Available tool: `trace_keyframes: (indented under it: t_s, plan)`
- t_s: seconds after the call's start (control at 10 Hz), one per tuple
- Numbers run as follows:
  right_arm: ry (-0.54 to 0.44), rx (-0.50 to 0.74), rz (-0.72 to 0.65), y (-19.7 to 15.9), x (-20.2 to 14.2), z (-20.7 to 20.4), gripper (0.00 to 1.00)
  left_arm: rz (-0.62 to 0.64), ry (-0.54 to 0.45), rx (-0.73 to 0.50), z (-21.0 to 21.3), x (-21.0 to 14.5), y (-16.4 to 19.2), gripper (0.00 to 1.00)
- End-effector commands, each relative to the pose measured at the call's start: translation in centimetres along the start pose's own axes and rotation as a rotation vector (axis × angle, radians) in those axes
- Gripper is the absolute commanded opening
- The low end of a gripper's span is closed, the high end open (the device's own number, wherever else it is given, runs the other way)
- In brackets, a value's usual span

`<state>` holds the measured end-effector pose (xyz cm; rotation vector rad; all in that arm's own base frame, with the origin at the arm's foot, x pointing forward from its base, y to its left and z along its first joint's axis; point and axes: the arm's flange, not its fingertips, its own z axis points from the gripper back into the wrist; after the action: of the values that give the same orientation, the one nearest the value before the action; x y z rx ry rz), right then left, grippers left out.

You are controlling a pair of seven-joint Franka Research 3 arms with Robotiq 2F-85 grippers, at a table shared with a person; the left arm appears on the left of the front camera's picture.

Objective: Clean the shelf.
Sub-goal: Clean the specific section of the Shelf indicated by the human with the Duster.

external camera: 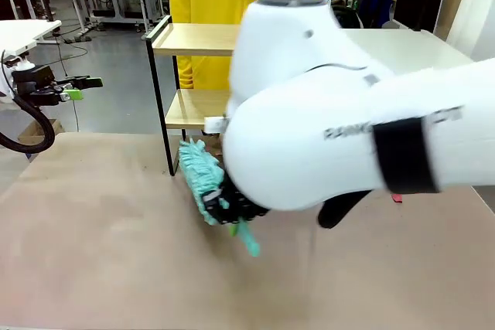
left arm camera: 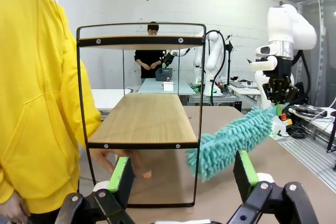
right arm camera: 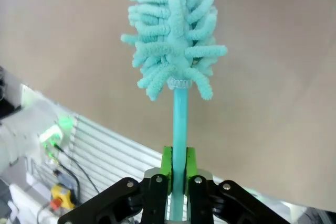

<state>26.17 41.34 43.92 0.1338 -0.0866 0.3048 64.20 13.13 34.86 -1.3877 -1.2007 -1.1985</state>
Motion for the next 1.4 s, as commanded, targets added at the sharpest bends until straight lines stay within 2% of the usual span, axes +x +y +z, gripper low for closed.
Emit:
trace_keyframes:
  t_s: [0.0,0.3,0.6,0.9,1.3]
  plan:
    - [-0.112,-0.025,-0.086,3.7,2.4,-2.3,0.13,-0.013,0.005,-0.006,-0.1,0.0,-0.3,1.00]
    - [-0.198,-0.047,-0.224,6.7,4.9,-5.6,0.13,-0.013,0.005,-0.006,-0.1,0.0,-0.3,1.00]
    - [-0.243,-0.049,-0.280,8.5,7.4,-7.1,0.13,-0.013,0.005,-0.006,-0.1,0.0,-0.3,1.00]
    - [-0.223,-0.005,-0.312,9.0,11.5,-8.2,0.13,-0.013,0.005,-0.006,-0.1,0.0,-0.3,1.00]
    - [-0.198,-0.057,-0.356,8.0,15.1,-10.3,0.13,-0.013,0.005,-0.006,-0.1,0.0,-0.3,1.00]
